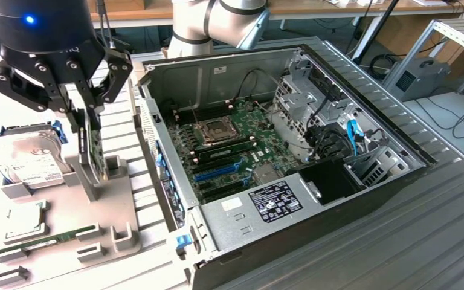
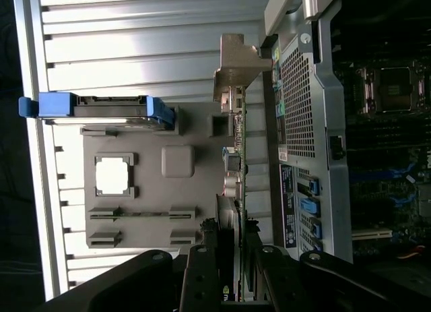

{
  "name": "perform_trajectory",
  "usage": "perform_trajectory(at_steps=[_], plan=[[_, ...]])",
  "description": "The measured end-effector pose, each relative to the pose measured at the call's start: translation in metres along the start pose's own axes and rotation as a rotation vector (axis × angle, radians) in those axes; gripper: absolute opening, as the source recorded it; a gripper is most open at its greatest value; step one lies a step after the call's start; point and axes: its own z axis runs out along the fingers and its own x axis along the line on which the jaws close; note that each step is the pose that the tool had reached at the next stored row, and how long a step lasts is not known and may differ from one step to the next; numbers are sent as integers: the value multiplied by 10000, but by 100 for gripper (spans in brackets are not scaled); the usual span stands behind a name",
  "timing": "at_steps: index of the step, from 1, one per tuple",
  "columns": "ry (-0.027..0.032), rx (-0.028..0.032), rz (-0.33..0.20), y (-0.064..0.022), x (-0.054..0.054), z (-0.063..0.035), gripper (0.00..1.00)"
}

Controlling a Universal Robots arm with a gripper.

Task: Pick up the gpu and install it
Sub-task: 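Pick up the gpu and move the gpu toward the slot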

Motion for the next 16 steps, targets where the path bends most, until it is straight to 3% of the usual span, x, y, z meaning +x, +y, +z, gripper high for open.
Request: perform_trajectory(at_steps=[16], plan=[[-1, 0, 0, 1, -1, -33, 26]])
